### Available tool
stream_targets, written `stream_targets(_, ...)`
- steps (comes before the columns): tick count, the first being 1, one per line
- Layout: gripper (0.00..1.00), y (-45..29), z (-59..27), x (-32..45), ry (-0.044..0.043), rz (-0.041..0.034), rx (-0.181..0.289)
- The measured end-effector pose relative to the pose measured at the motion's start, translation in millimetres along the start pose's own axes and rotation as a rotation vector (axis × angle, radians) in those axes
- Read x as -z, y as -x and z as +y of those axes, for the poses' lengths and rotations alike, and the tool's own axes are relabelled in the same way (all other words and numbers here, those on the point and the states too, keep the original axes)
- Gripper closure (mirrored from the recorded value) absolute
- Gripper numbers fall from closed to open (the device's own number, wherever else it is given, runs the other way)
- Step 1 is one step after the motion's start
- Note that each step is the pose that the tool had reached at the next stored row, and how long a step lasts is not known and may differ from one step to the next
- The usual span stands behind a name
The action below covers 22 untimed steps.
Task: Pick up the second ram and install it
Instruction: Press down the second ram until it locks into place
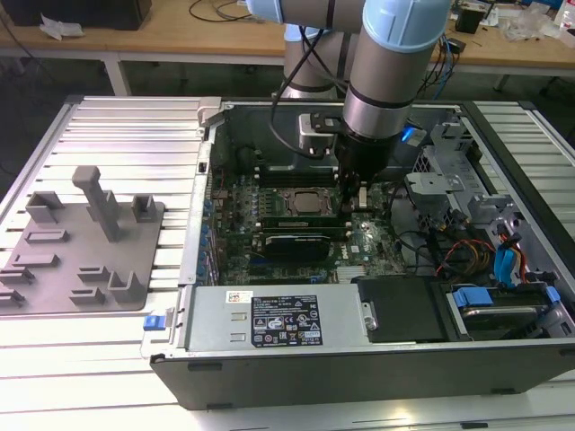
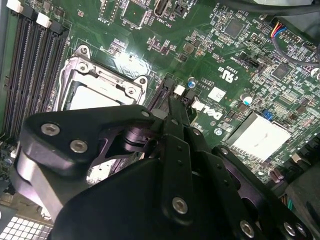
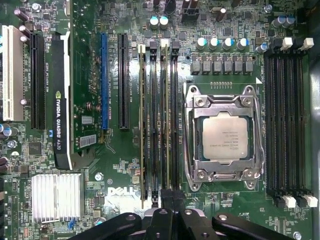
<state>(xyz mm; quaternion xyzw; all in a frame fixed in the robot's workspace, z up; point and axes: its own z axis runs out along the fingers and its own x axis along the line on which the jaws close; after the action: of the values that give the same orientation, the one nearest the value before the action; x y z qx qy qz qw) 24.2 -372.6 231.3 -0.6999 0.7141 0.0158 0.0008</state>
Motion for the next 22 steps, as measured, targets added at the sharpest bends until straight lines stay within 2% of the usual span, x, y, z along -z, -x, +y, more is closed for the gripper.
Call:
stream_targets(9,0.92,-0.1,0.0,-2.5,0.0001,0.0001,0.0)
stream_targets(10,0.92,0.2,0.0,-1.0,-0.0003,-0.0017,0.0)
stream_targets(13,0.92,0.3,0.3,13.8,0.0001,0.0017,0.0)
stream_targets(14,0.92,0.4,0.4,16.5,0.0,0.0022,0.0)
stream_targets(16,0.92,0.4,0.8,16.6,-0.0001,0.002,0.0)
stream_targets(18,0.92,0.2,4.9,16.6,0.0001,0.0023,0.0)
stream_targets(19,0.92,0.1,10.9,16.4,0.0,0.0021,0.0)
stream_targets(22,0.92,0.0,18.5,16.2,0.0,0.0021,0.0)
